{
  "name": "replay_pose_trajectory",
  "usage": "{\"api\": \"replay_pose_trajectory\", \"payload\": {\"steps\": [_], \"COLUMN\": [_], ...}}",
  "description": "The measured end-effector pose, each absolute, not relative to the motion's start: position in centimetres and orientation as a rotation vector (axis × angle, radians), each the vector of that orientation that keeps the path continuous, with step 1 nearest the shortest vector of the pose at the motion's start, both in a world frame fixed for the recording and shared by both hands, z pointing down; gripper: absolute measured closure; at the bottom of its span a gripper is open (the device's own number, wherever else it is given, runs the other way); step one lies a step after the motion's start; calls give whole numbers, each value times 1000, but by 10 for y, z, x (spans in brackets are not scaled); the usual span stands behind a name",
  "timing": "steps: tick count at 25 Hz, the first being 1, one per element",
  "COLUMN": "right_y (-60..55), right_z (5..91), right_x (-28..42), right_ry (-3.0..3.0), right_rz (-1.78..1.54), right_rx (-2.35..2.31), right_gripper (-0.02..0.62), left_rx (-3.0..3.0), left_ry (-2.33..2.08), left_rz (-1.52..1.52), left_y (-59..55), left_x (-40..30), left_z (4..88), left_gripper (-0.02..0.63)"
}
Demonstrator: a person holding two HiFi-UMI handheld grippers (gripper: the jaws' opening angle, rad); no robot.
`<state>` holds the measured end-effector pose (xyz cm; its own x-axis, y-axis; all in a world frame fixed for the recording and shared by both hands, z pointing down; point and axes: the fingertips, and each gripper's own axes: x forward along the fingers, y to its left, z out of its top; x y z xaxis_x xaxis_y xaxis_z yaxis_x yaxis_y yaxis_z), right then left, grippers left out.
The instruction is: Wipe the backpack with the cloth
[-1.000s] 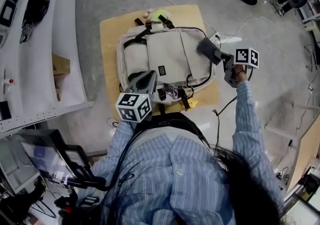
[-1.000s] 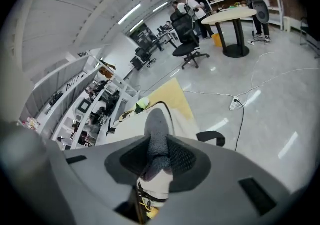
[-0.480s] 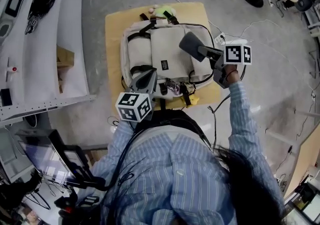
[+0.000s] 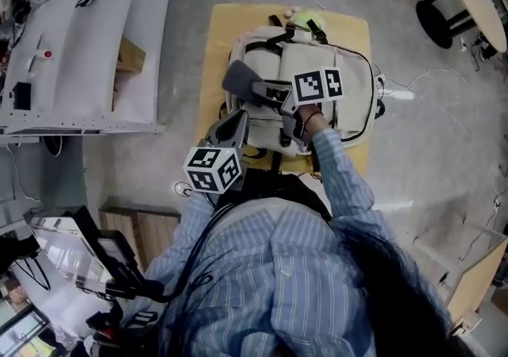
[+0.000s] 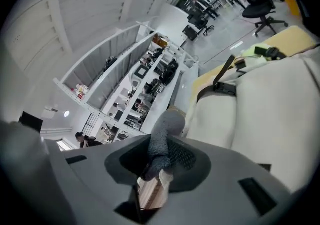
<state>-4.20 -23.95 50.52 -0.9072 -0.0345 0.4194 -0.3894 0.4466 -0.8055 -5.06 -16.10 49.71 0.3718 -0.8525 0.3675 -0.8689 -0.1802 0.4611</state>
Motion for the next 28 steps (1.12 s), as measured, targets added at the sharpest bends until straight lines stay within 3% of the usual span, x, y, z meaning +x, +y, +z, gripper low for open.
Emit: {"api": "replay_pose_trajectory", "payload": {"steps": [4, 9, 28], "right_y": [-226, -234, -263], "right_z": [531, 540, 548], "right_x": [-67, -38, 256], "right_ry": [-2292, -2273, -2134], "right_rz": [1433, 1464, 1549], "right_rx": [320, 404, 1123], "right_gripper": [495, 495, 495], "left_rx": [1974, 1977, 2165], "left_ry": [-1518, -1519, -1255], "left_rz": [-9, -1, 92], "left_y": [-150, -147, -174], "left_x": [-68, -69, 19], "left_z": [500, 501, 499], "left_gripper": [598, 598, 598]}}
